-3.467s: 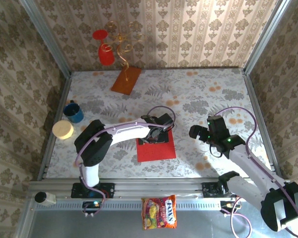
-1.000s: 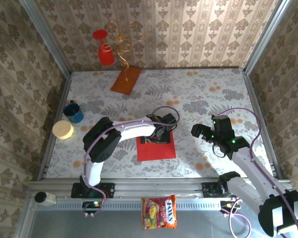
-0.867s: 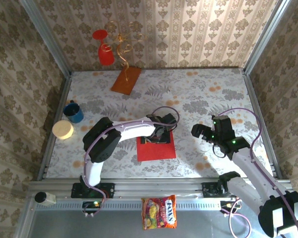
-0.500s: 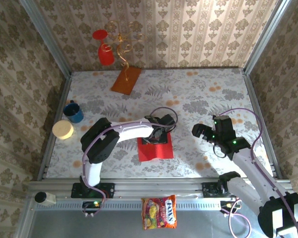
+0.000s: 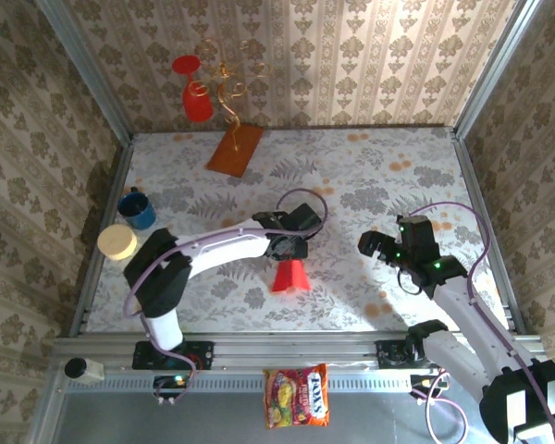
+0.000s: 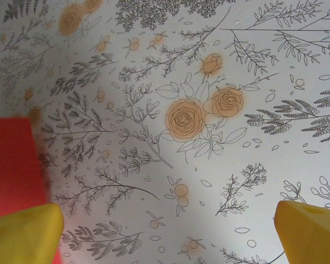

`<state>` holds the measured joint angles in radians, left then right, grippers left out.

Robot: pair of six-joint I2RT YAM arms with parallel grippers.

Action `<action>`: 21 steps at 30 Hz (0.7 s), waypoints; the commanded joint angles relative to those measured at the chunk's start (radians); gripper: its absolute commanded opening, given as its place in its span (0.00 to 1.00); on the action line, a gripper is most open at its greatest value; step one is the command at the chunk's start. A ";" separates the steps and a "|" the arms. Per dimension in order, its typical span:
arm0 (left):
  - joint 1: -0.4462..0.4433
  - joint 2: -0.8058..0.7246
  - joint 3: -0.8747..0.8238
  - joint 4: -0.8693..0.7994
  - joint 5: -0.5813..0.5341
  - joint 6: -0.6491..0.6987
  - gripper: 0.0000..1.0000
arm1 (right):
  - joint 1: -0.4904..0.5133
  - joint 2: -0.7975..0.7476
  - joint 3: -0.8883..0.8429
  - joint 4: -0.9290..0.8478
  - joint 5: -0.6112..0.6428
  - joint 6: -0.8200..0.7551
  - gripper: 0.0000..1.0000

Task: Fold a paper plane with a square sheet of paper (pick it up from the middle)
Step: First fold the square sheet of paper in half at the center of the table.

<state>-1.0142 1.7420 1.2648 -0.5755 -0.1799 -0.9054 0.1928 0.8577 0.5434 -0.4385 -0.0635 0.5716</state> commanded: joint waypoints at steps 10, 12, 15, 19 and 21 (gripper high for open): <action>0.139 -0.195 -0.297 0.587 0.309 0.067 0.34 | -0.009 -0.001 0.005 -0.042 -0.074 -0.010 1.00; 0.181 -0.206 -0.375 0.683 0.368 0.040 0.34 | -0.009 0.007 0.004 -0.044 -0.092 -0.011 1.00; 0.245 -0.212 -0.476 0.810 0.444 0.004 0.34 | -0.009 0.019 0.004 -0.045 -0.118 -0.016 1.00; 0.286 -0.207 -0.542 0.853 0.496 0.019 0.34 | -0.009 0.040 0.006 -0.044 -0.161 -0.023 1.00; 0.289 -0.197 -0.549 0.851 0.516 0.035 0.34 | -0.005 0.053 0.010 -0.035 -0.189 -0.022 1.00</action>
<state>-0.7288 1.5536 0.7216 0.1806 0.2497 -0.8780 0.1894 0.8982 0.5434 -0.4534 -0.1875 0.5709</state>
